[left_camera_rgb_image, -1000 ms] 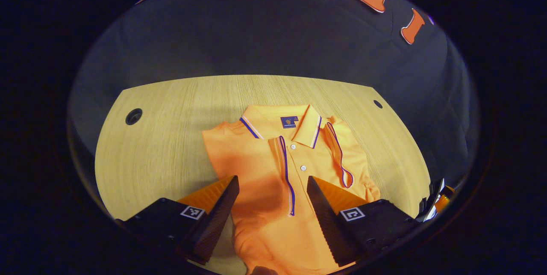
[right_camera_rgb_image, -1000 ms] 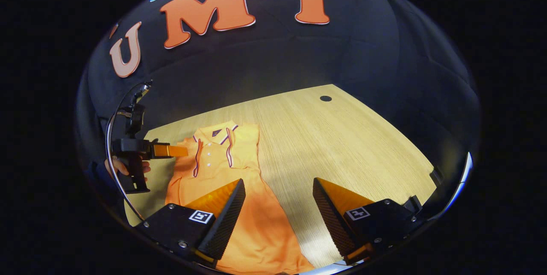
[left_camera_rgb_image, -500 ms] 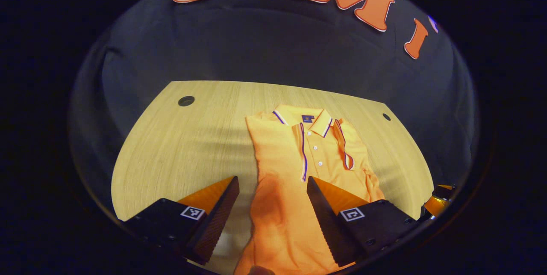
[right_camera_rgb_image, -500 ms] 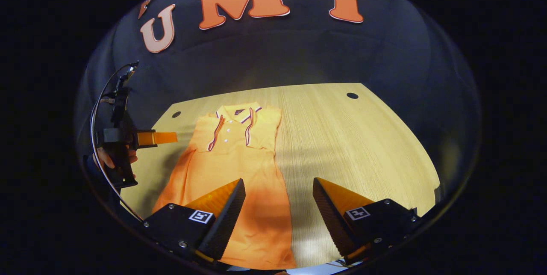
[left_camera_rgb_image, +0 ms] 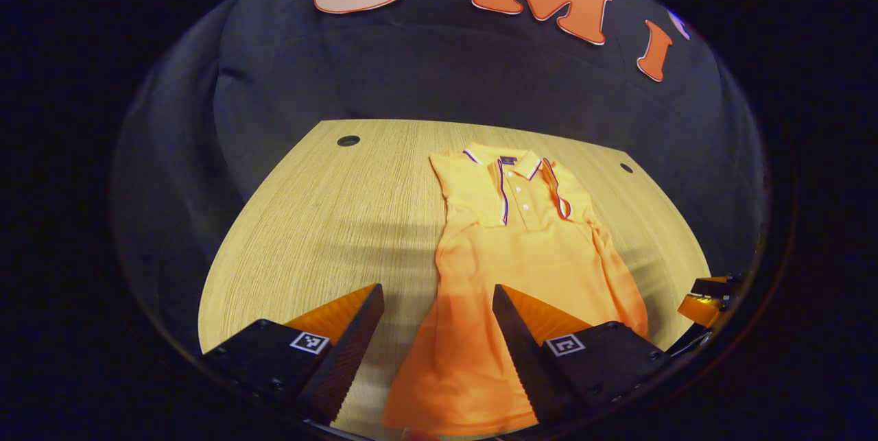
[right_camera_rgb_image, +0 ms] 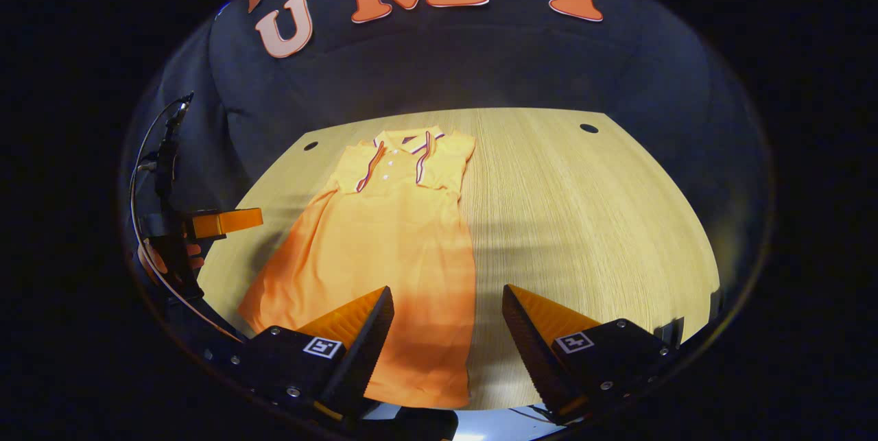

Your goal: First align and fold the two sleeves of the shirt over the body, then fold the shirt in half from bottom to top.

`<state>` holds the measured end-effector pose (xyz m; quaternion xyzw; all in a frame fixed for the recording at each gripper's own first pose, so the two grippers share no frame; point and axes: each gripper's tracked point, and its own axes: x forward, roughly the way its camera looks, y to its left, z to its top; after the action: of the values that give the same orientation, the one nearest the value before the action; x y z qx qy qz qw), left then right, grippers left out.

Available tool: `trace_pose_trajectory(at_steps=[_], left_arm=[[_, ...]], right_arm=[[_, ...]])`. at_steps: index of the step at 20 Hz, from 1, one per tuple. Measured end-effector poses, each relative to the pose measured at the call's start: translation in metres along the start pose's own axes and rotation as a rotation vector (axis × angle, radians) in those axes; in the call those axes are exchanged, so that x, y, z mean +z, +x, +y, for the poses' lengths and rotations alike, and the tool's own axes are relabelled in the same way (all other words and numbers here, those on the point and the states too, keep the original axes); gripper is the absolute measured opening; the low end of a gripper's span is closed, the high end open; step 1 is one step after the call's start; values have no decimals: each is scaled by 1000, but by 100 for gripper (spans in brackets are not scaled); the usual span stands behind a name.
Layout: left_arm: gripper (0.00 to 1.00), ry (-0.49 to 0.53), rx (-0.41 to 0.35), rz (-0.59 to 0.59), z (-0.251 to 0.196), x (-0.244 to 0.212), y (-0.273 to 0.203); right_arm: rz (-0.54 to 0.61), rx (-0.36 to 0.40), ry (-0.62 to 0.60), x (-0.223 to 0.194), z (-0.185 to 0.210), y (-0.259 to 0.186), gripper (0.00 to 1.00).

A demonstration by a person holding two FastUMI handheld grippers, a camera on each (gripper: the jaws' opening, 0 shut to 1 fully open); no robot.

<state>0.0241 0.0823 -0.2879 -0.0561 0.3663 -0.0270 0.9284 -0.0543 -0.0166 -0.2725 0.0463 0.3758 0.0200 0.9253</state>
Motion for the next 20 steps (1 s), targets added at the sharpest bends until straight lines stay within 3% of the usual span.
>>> trace_pose_trajectory(at_steps=[12,20], left_arm=[[99,63,-4,137,12,-126,-46],[99,168,15,115,27,-141,-39]], right_arm=[[117,49,-46,-82,3,-12,97],[151,52,-93,-109,2,-11,97]])
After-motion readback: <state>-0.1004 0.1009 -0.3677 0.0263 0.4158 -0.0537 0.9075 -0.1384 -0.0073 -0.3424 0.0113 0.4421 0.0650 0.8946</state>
